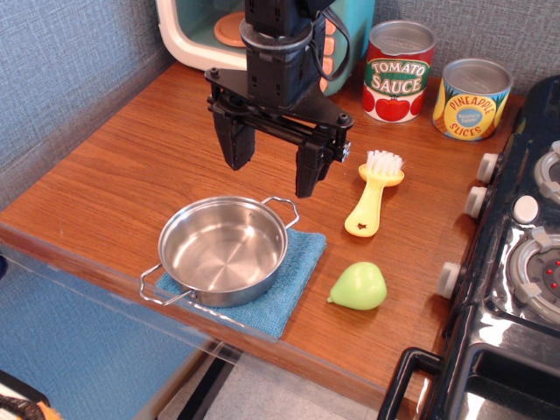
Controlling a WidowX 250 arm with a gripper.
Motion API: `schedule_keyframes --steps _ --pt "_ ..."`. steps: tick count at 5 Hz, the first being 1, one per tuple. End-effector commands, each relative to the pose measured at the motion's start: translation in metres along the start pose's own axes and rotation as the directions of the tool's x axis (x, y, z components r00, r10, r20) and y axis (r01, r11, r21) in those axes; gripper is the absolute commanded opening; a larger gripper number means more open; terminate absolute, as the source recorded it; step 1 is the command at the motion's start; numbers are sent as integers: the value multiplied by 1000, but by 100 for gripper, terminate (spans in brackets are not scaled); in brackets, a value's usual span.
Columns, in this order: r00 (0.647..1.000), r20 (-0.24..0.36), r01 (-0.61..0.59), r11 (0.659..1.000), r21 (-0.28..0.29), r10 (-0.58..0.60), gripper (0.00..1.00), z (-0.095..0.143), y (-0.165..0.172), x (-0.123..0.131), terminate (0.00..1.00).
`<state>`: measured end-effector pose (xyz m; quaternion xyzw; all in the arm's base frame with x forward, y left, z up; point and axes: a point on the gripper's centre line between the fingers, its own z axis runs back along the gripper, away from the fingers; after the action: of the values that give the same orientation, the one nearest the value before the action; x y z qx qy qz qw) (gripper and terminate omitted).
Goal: Move the pot and drop below microwave
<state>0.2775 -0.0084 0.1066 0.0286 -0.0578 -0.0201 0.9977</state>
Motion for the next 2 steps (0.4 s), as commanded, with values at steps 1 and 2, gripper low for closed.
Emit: schedule_keyframes --steps 1,2 --pt "1000 0 0 1000 0 0 100 0 0 0 0" --pt "998 -30 -53 999 7 53 100 -12 25 -5 0"
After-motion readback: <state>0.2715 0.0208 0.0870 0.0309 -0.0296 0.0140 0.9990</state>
